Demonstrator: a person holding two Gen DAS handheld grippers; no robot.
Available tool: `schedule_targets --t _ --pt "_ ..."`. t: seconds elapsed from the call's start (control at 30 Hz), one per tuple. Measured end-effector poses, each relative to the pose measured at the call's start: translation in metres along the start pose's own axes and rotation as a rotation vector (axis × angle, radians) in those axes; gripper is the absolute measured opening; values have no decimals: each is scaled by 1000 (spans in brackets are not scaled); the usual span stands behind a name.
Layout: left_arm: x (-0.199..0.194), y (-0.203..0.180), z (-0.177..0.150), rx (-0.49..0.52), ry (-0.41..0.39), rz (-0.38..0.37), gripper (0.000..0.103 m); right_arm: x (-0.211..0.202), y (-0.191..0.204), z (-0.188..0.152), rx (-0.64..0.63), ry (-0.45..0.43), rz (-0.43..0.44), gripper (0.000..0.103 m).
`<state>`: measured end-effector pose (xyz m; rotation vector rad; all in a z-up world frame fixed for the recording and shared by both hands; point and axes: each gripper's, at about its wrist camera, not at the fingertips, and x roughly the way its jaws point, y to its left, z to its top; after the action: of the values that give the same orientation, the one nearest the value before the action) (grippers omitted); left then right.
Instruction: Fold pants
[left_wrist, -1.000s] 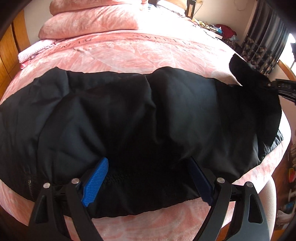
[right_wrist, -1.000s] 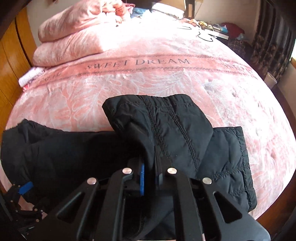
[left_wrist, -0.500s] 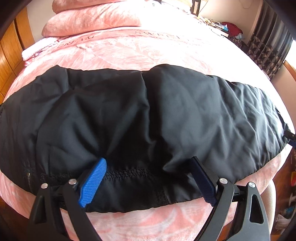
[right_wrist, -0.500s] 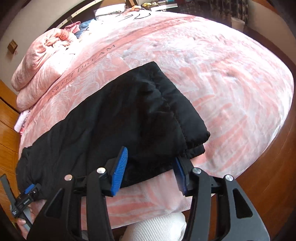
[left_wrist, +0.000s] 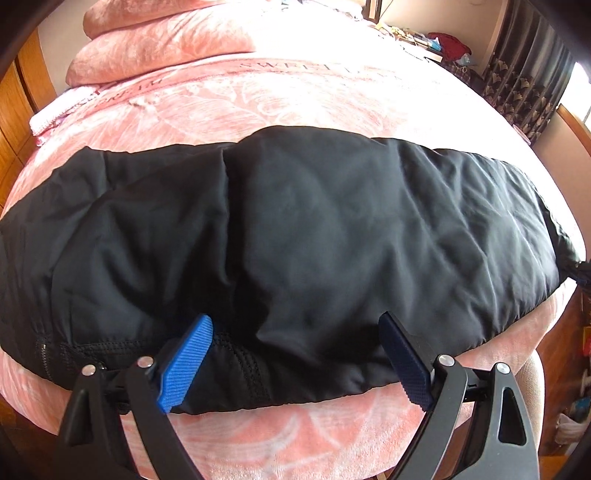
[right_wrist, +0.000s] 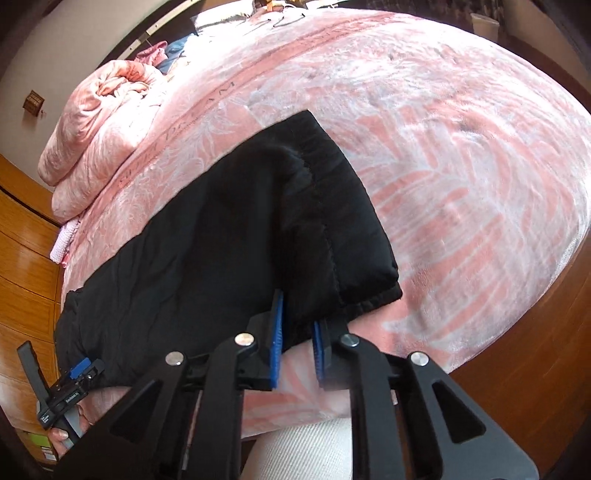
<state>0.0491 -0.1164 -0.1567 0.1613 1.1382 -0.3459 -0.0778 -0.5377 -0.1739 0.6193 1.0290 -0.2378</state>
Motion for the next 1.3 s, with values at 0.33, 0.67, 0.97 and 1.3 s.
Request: schedule_targets --t 0.33,0.67,0.97,1.3 --pt "-7 -1 1 -8 -29 -14 92 -27 -19 -19 6 -56 -18 66" --pt "2 -6 0 -45 -17 -24 92 2 -28 0 118 -33 98 22" --pt "6 -21 1 -140 -96 12 92 -43 23 25 -77 -155 40 13" --pt "10 -20 -7 -47 -78 7 93 -27 -4 6 -74 -94 -169 52"
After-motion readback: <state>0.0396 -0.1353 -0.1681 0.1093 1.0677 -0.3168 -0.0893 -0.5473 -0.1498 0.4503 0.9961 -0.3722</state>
